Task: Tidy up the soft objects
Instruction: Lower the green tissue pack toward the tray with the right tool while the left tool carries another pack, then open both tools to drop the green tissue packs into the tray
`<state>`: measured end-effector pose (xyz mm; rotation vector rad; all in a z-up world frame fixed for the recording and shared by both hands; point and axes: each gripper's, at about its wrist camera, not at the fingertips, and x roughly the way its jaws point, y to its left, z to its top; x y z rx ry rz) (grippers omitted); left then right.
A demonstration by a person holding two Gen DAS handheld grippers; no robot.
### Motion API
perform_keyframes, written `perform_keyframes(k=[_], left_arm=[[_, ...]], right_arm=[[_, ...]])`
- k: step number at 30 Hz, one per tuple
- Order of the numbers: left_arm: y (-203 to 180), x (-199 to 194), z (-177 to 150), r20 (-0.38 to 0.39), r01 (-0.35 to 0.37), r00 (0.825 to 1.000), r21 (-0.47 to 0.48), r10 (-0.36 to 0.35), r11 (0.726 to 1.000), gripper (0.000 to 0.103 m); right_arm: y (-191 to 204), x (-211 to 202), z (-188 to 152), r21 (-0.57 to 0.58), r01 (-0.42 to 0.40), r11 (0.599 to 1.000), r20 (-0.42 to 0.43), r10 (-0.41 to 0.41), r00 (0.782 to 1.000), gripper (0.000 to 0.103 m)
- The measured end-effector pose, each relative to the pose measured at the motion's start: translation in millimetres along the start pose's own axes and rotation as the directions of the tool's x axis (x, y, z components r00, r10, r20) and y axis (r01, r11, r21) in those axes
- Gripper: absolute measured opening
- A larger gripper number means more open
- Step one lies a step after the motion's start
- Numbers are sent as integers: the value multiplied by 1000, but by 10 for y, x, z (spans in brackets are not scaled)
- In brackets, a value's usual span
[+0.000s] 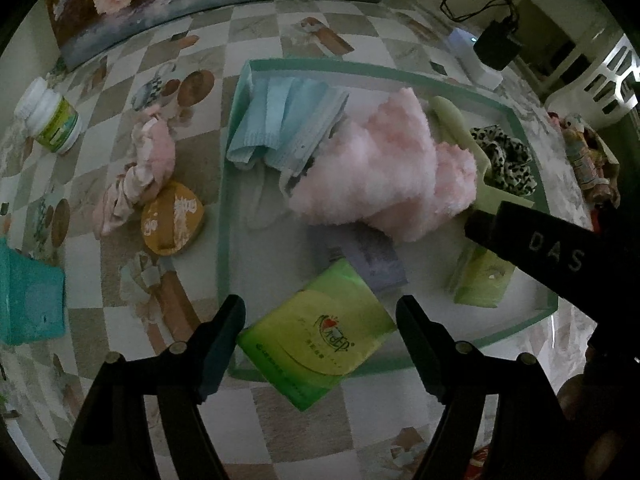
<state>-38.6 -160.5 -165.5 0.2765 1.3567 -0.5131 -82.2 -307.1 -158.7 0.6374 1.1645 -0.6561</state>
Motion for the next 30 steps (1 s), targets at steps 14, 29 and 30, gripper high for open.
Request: perform_keyframes(k=[14,29,30], left_arm=[[187,-197,50,61,1,998,-60,3,998,86],[804,-361,147,134,24,991,-314,19,949,95],[840,-361,149,134,25,991,-328,21,944,95]], right_arm=[[-24,-28,6,13,-14,1000,15,14,1000,62],[10,-23,0,-1,-22,1000,16,22,1000,66],[31,-23,-4,-12,-21,1000,17,21,1000,67]])
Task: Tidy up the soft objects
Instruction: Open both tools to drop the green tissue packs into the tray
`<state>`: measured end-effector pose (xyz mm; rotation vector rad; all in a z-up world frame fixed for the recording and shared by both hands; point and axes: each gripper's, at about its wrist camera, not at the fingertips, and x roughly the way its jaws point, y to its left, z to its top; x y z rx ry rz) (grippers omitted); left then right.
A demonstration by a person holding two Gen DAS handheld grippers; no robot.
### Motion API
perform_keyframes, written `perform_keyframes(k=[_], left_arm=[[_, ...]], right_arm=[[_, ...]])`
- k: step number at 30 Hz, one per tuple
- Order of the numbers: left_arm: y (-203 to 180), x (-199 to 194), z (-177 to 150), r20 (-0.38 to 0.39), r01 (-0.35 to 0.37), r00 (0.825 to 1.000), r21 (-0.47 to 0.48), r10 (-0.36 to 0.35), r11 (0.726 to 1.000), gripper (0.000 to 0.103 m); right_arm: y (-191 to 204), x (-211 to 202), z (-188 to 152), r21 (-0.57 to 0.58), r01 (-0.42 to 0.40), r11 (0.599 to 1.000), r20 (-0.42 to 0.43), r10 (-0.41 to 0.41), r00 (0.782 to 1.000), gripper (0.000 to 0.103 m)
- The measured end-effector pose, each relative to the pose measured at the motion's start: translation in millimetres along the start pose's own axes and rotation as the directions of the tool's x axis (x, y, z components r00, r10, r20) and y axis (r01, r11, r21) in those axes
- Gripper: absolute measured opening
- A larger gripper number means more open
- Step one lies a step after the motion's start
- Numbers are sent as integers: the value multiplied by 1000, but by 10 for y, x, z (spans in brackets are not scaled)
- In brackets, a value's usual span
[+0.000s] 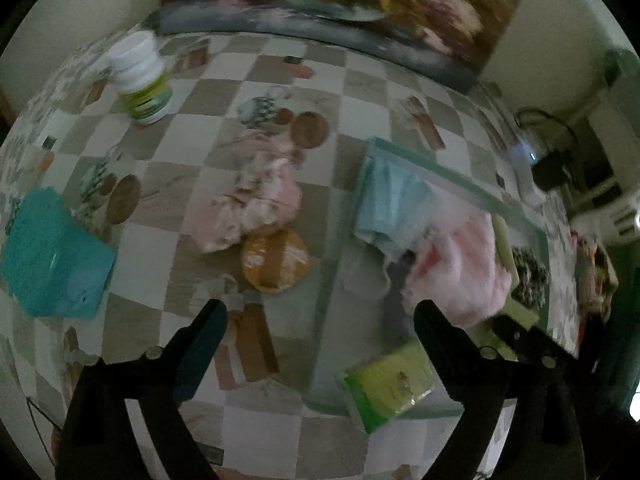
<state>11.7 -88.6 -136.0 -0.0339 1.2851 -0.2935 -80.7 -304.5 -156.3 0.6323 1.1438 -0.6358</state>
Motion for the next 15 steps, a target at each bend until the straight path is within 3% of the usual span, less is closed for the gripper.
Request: perform_keyframes(k=[5,8,15], left_arm=[[237,-3,82,10,-6,1000,-96,7,995,97],[386,-37,131,28,-7,1000,-148,11,989,103],[750,-141,262,66,-13,997,-247,30,969,103]], right_arm=[[94,-59,-13,-47,-20,999,32,21,999,81],[173,-126,-23,-82,-28,996,65,34,997,102],[300,-191,-38,-134,-29,991,96,42,994,103]])
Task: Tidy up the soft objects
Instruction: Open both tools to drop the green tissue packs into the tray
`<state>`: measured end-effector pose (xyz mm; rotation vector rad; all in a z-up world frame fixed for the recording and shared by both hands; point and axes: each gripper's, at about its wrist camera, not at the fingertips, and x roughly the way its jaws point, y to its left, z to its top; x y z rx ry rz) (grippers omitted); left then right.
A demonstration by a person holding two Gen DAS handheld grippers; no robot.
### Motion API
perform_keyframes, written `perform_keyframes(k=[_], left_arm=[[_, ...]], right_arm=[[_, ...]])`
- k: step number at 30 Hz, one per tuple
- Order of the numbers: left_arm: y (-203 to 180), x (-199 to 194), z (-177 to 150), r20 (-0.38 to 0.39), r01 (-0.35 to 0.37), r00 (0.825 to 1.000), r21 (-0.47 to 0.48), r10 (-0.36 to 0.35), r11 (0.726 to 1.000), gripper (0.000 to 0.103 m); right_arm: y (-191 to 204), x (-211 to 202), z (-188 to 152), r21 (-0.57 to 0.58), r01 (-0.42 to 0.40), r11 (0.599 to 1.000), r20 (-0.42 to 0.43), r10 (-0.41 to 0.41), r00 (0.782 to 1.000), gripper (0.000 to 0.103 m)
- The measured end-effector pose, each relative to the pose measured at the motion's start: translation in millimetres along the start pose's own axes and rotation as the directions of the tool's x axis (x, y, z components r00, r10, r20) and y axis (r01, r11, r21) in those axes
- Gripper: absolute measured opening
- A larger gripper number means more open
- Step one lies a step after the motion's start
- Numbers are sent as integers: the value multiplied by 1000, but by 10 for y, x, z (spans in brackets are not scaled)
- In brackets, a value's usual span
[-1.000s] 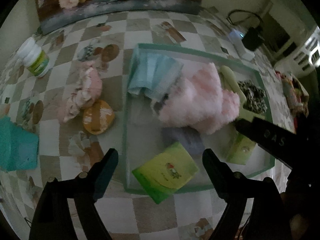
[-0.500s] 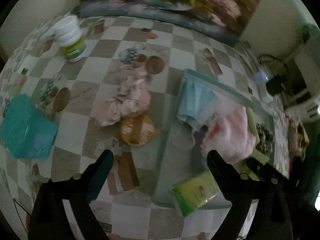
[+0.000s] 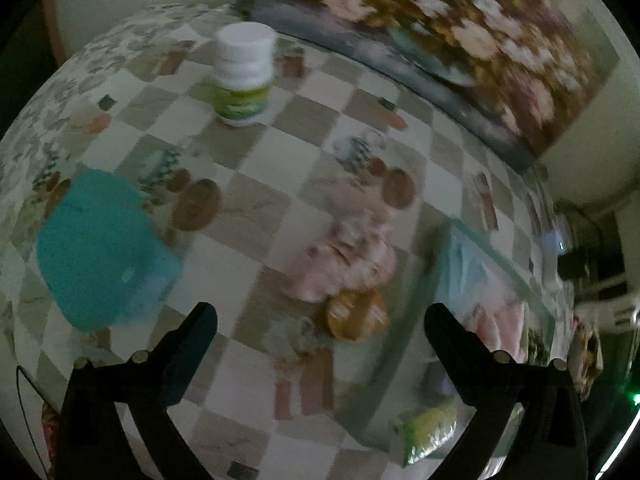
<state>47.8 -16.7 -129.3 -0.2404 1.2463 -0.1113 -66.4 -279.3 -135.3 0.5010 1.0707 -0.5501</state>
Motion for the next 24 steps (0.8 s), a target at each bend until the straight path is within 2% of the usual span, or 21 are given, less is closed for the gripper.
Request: perform_keyframes(k=[5,8,11,16,24], left_arm=[[270,-90,175,47,-19,999,-65,22,998,103],[395,-156,264,72,-6,997,-82,12,997,103],[410,-219,317,109,-26,994,-62,33,998,103],[342,-221,373,114,14,993,-28,-11,1000,103],[216,-148,437,107,32,994,12,-33,999,103]], right_arm=[[41,-29,6,-16,2,1000,11,-1,1000,103],[89,-50,4,-31,-8,999,17,8,1000,103],[203,-92,-5,-68,-24,997,35,27,999,103],[428,-168,-28,-134,-60,989,61,69,996,103],[832,-156,-51,-219,-91,971,57,106,993,103]])
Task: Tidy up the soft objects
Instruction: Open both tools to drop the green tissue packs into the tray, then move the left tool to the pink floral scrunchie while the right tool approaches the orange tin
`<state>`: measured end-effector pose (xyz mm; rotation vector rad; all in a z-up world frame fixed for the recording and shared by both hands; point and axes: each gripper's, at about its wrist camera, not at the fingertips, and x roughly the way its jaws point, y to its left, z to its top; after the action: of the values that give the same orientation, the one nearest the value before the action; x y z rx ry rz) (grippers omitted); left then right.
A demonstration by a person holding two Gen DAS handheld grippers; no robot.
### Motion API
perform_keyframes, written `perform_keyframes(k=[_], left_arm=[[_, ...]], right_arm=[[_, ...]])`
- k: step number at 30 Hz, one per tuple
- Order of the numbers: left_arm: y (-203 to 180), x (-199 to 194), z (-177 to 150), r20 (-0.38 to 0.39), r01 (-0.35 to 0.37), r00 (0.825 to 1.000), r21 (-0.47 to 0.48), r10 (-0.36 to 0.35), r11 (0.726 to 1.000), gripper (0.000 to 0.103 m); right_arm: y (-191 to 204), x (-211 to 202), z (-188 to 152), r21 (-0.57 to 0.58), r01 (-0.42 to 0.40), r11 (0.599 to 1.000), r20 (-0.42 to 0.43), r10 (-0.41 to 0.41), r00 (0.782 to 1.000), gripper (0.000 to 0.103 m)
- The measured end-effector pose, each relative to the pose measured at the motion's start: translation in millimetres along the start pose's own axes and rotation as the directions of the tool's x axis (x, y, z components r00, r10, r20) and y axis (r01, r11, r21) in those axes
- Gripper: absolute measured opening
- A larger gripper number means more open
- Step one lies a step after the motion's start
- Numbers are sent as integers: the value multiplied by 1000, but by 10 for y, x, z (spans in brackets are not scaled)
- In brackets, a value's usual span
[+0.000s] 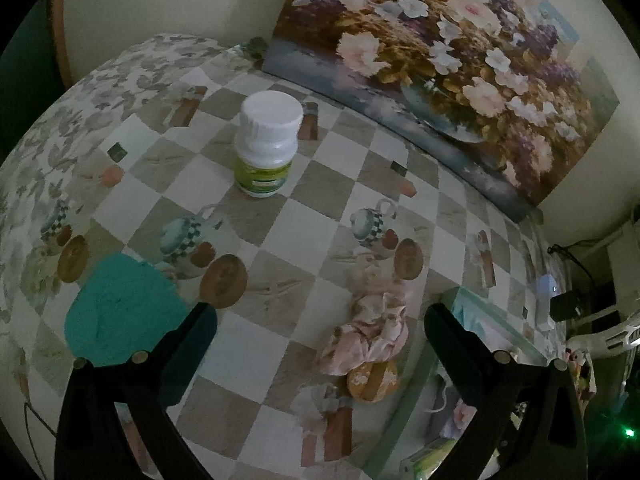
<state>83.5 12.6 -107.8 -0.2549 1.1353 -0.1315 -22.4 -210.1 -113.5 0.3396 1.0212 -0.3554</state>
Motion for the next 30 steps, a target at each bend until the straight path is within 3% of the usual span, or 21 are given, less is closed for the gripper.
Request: perform_keyframes(k=[6,15,30], left_arm=[[-100,140,8,-38,28,999,38,-27,999,103],[-105,335,44,-93,-2,996,31,5,1000,103],[-299,793,52,-163,-18,986,94,33,995,102]], right_arm=[[266,51,37,-67,-5,998,3,5,1000,103],[534,236,117,-137,-2,991,-9,1,1000,103],[459,563,312,-102,13,995,-46,-18,999,103]])
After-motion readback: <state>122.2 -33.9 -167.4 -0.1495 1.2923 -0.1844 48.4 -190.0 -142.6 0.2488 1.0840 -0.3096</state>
